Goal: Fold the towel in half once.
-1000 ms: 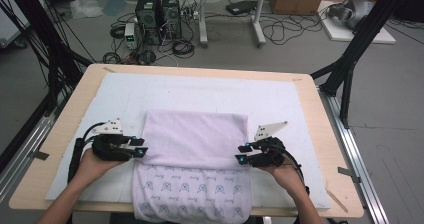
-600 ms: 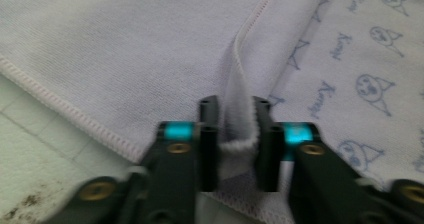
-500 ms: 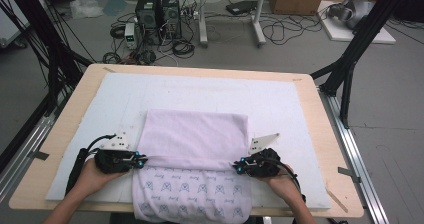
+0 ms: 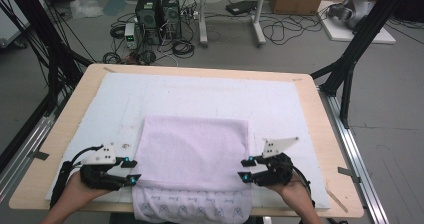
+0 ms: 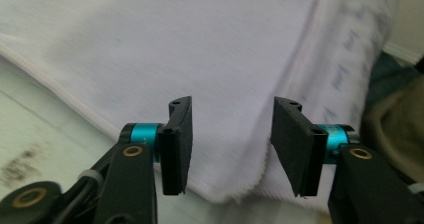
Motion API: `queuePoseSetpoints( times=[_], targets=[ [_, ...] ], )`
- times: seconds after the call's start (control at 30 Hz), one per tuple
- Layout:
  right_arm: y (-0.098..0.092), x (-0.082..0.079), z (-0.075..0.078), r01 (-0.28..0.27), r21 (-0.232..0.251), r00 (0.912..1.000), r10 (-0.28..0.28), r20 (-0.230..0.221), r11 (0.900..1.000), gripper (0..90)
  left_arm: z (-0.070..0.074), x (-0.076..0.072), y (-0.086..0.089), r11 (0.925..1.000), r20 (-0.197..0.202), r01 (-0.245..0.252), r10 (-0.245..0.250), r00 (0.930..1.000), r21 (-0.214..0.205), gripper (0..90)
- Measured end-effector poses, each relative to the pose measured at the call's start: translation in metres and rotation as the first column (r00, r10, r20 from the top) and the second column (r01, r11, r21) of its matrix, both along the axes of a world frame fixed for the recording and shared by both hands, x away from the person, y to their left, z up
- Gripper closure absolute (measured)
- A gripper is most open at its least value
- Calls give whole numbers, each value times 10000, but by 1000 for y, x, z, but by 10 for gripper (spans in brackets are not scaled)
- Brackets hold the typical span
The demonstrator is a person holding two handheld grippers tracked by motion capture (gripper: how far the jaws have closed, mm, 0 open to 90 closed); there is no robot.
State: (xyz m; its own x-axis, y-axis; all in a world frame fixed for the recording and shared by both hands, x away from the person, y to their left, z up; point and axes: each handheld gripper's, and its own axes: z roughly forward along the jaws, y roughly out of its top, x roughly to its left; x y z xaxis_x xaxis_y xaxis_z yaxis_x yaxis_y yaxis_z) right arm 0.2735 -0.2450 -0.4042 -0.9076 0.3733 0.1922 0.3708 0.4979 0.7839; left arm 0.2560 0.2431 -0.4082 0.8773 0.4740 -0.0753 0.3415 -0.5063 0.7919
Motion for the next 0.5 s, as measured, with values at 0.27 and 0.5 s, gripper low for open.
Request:
queuePoseSetpoints(
  times=[0.27,0.5],
  targets=[
    [3,66,3,1474,-893,9888,-1447,355,9850,398,4,68,-4,9860,134,-1668,1669,9859,-76,538],
    [7,112,7,2001,-1414,9778,-1885,917,9695,356,4,127,-10,9679,-491,-2512,2505,9669,-95,529]
  ],
)
